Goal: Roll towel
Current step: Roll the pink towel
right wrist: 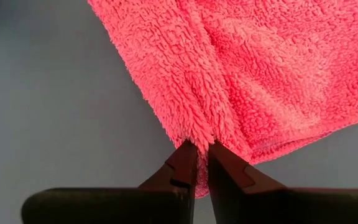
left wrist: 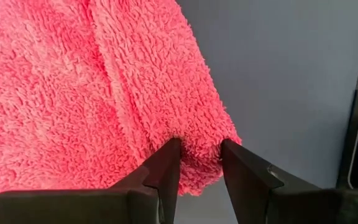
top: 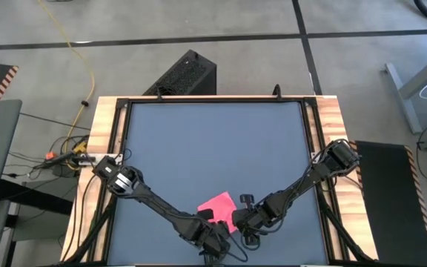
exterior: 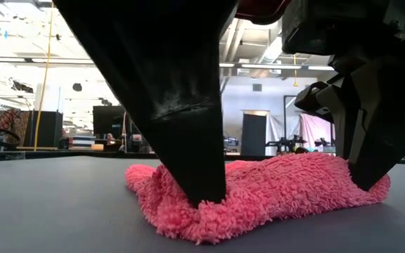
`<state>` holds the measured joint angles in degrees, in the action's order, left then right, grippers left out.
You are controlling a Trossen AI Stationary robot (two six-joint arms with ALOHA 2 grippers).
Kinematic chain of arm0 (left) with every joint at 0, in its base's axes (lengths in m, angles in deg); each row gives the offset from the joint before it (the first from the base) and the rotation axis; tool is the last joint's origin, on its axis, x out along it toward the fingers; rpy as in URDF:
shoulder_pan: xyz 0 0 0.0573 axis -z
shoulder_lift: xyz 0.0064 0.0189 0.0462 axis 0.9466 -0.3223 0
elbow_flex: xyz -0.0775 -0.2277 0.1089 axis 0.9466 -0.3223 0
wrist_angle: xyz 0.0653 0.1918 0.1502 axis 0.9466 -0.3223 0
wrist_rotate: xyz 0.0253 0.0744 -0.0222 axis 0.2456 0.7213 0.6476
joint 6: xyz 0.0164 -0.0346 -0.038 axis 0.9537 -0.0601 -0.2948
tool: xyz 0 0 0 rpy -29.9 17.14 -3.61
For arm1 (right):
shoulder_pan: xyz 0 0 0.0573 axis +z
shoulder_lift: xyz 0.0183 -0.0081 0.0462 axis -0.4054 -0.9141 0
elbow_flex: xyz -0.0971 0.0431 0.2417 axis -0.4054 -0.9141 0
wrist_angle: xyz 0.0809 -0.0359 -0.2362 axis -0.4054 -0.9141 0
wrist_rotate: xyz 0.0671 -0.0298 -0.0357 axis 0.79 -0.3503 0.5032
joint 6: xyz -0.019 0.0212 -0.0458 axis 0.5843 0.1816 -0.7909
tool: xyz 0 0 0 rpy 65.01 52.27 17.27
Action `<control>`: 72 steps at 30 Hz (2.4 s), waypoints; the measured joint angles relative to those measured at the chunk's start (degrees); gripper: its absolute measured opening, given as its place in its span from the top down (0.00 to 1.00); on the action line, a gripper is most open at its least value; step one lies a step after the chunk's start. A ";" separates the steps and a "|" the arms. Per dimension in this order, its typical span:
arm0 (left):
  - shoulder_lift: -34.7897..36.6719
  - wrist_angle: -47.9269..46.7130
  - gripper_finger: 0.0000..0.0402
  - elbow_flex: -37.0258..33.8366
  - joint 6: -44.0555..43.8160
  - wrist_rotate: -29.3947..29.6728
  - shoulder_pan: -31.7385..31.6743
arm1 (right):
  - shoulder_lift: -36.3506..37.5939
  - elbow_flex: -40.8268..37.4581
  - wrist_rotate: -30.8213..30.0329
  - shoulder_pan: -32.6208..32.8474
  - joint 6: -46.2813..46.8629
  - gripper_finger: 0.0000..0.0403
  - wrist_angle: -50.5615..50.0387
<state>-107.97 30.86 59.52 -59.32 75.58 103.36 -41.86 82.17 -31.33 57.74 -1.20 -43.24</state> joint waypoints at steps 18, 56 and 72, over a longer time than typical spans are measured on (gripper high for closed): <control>0.00 -0.27 0.86 0.00 -5.52 3.93 -0.70 | 0.01 0.00 0.02 0.00 0.00 0.85 0.12; 0.26 1.92 1.00 3.15 -9.15 2.71 2.77 | 0.14 1.66 16.79 -0.18 10.41 0.95 -1.09; 0.81 6.88 1.00 1.60 -11.72 4.19 3.73 | 2.91 1.68 14.81 -0.59 8.98 0.95 1.70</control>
<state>-107.16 37.74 61.12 -71.04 79.78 107.10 -38.95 83.86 -16.52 57.15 7.78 -41.54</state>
